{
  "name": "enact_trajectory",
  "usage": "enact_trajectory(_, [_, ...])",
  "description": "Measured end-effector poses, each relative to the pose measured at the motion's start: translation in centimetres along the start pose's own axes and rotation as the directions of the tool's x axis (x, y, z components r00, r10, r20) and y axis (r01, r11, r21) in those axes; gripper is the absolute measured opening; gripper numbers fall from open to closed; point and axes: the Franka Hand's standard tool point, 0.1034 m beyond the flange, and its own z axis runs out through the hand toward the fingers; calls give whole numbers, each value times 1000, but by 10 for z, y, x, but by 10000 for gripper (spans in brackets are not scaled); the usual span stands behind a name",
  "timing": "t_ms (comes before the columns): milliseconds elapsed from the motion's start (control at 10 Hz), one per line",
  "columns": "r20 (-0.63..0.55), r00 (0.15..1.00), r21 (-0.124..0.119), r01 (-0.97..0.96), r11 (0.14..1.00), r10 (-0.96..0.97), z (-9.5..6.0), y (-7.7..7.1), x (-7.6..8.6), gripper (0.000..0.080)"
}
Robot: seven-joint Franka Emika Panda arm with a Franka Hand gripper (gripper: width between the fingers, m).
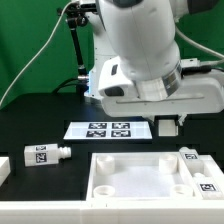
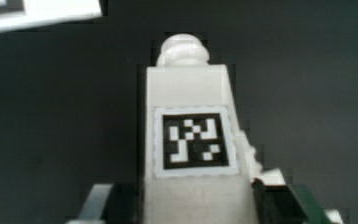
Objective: Assemble one leg
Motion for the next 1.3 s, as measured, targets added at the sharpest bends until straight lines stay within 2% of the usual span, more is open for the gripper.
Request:
enact_trajectory(100, [-83,996,4,21,1000,-20,-7,2,5,281])
enact_trajectory(300, [-168,985,10,38,999,-36,-33,-1,4,281])
enact_trajectory(400, [-238,970,15,48,999,-43,-55,-9,6,281])
enact_trajectory(500, [-299,953,14,60,998,-53,-68,-18,6,281])
enact_trajectory(600, [-330,944,25,23,999,-13,-64,-21,5,281])
enact_trajectory(700, [-413,911,31,31,999,-16,-66,-24,12,281])
enact_trajectory(900, [-533,846,34,47,998,-22,-67,-26,13,282])
enact_trajectory(1000, [-595,803,23,74,997,-46,-70,-27,17,282])
enact_trajectory(1100, [-639,766,7,101,995,-73,-82,-25,22,282])
enact_trajectory(1200, [-721,687,-7,125,992,-92,-98,-30,29,282])
enact_trajectory(1300, [-778,617,-30,151,988,-118,-106,-32,32,282])
